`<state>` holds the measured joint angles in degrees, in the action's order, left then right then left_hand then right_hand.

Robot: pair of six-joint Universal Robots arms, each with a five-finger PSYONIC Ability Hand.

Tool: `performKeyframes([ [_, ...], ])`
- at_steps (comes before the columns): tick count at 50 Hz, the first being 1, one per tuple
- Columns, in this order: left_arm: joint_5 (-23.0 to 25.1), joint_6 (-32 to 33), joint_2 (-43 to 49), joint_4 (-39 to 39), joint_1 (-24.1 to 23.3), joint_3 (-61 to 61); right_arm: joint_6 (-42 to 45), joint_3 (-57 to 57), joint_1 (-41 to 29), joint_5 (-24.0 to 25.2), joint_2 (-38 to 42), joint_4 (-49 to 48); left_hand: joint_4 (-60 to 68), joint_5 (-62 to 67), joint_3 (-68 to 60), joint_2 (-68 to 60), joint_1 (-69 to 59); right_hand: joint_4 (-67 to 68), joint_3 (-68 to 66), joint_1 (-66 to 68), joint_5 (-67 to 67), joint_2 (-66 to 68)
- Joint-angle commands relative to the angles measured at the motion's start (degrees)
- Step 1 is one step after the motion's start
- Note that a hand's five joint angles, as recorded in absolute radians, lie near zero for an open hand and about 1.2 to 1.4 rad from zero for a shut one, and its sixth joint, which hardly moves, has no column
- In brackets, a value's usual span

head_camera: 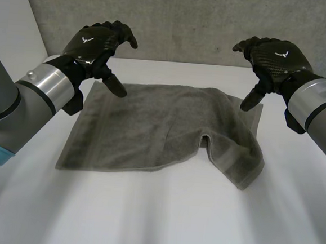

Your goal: Fold the towel.

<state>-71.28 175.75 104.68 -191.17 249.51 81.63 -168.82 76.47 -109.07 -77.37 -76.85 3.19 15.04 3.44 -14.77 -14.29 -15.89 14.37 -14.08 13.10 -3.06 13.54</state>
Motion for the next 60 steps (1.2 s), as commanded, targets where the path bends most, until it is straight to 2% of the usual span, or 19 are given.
performKeyframes([
  [1,-1.66,-0.06,0.79,0.09,0.54,-0.42,-0.99,-0.36,0.7,-0.32,0.12,-0.2,-1.3,0.3,1.03,0.54,2.15,-4.37,4.08,-3.1,3.06,-3.54],
  [7,-3.77,-0.06,0.87,0.09,1.07,-0.6,-0.99,-0.36,0.88,-0.41,0.21,-0.2,-1.3,0.3,1.03,0.54,2.15,-4.37,4.08,-3.1,3.06,-3.54],
  [15,-4.13,-0.06,0.96,0.53,2.03,-1.56,-1.43,-0.97,0.79,-0.85,0.21,-0.29,-1.63,-0.03,1.36,0.87,2.48,-4.37,4.08,-3.1,3.06,-3.54],
  [33,-9.13,-0.06,0.96,4.13,2.83,-3.23,-3.98,-2.47,0.79,-8.67,0.3,0.24,-2.81,-1.21,2.54,2.05,3.66,-4.37,4.08,-3.1,3.06,-3.54],
  [60,-9.49,0.12,0.88,4.14,3.18,-3.15,-3.98,-2.64,0.79,-8.85,0.82,0.24,-3.65,-2.05,3.38,2.9,4.5,-4.37,4.08,-3.1,3.06,-3.54],
])
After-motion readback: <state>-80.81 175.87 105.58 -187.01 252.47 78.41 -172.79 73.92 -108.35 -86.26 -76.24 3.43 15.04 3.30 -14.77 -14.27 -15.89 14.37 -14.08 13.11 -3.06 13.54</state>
